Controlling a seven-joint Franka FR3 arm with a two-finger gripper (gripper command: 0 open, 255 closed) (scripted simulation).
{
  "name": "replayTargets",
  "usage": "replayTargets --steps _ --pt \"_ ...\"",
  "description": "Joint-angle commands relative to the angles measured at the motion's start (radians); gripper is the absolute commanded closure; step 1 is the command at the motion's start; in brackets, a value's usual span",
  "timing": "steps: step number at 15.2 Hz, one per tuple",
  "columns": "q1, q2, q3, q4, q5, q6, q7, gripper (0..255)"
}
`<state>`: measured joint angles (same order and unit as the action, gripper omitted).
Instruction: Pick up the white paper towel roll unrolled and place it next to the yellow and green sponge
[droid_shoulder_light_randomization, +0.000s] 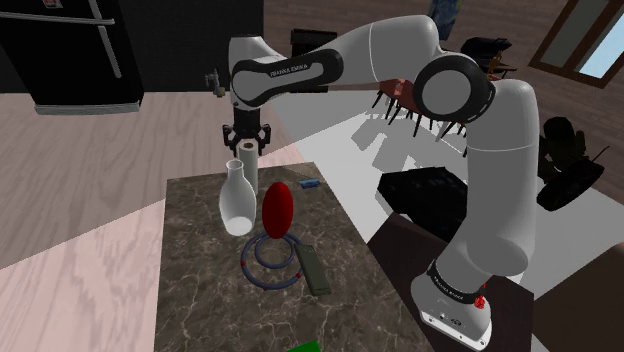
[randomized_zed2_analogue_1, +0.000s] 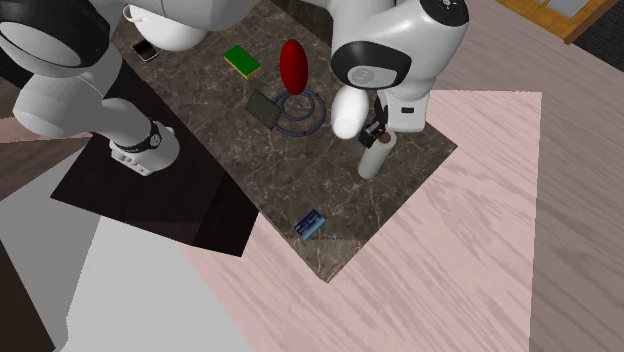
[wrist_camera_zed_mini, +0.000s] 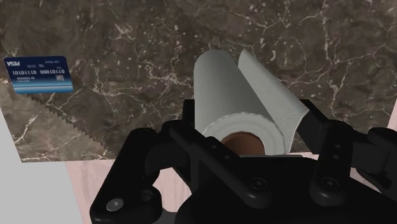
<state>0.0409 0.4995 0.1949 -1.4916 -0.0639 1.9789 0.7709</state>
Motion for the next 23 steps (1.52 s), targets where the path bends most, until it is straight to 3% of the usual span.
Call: replayTargets --steps 1,19,23 --pt "0.0 0.0 0.0 0.0 0.0 0.0 0.0 255" --pt "0.006 -0.033 0.006 0.19 0.008 -0.223 -0.002 255" --pt "0.037 -0.14 0.028 0.068 0.019 -0.205 0.058 255"
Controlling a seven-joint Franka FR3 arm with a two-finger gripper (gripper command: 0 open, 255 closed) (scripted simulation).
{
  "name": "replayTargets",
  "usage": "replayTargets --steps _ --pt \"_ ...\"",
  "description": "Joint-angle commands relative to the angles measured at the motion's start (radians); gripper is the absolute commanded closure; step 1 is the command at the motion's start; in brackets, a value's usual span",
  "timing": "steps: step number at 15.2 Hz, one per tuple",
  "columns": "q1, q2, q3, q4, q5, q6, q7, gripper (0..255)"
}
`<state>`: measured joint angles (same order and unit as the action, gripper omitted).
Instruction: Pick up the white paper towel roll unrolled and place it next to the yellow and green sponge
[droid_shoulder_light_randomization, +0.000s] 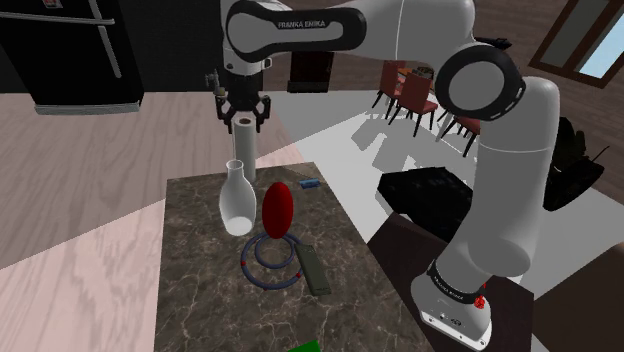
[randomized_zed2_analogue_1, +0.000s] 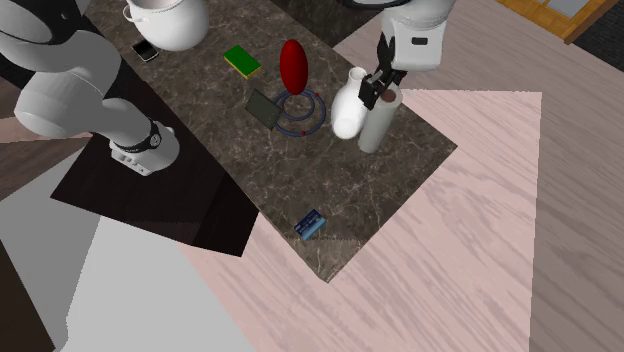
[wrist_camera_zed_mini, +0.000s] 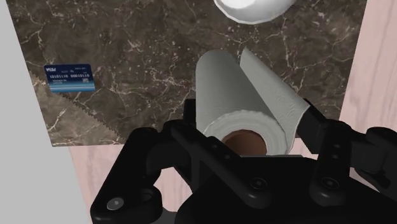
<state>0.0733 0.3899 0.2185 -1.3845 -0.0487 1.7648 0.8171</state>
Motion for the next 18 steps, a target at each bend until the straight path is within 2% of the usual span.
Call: replayTargets --steps 1,9,18 --pt "0.013 -0.054 0.011 -0.064 0.007 0.011 0.027 255" --pt "0.085 -0.211 0.067 -0.205 0.032 0.001 0.158 255" --pt "0.175 -0.318 0.145 -0.254 0.056 -0.049 0.325 255"
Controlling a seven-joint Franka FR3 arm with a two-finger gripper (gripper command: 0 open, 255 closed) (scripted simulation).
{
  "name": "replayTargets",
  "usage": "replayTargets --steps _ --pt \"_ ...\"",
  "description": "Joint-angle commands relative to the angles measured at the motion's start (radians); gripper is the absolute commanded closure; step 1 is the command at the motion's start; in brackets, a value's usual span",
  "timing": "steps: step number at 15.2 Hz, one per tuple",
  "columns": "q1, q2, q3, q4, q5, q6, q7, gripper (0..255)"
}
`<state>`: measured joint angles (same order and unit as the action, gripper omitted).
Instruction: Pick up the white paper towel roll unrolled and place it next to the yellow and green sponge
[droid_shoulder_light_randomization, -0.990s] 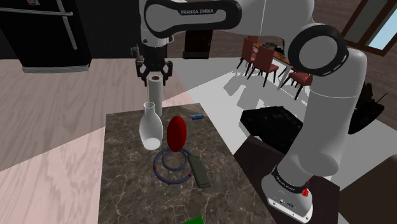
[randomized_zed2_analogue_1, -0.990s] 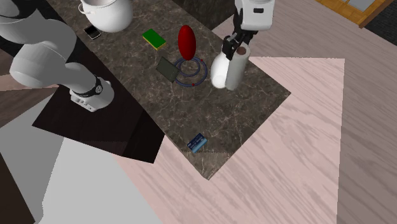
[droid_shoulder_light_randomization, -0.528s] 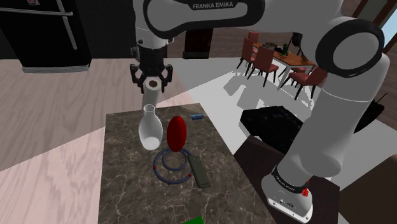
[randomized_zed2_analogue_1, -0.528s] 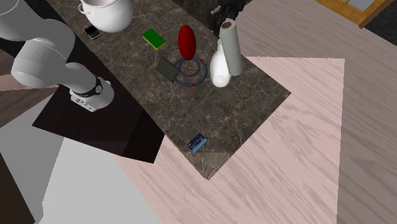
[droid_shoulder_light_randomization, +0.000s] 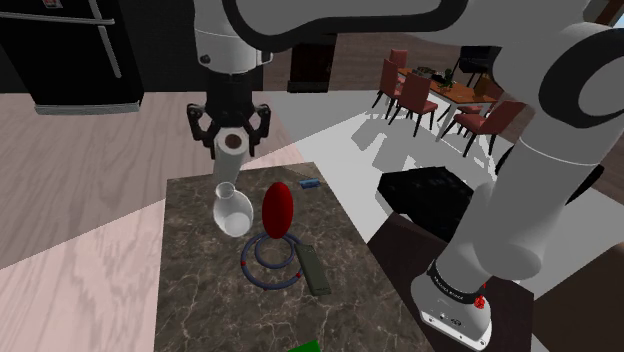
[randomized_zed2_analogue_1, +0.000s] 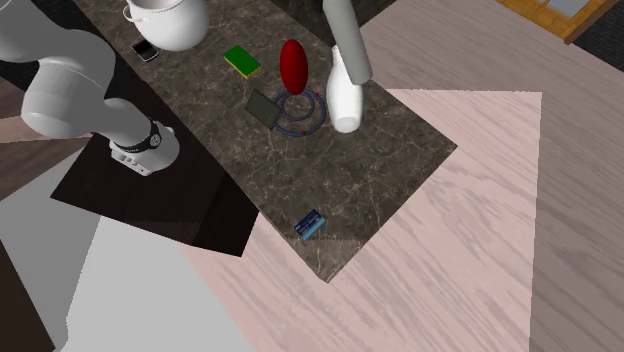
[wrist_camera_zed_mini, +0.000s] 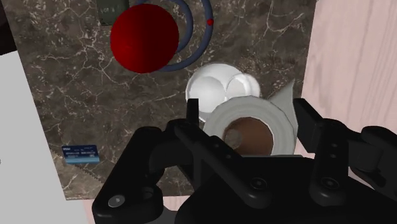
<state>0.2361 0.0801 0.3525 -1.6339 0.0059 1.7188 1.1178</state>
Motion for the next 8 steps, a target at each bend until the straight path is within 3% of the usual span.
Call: replayTargets --steps 1,8 --pt "0.023 -0.016 0.02 -0.004 0.004 -0.011 0.045 255" --pt "0.102 -0.037 0.092 0.039 0.007 -0.07 0.196 255"
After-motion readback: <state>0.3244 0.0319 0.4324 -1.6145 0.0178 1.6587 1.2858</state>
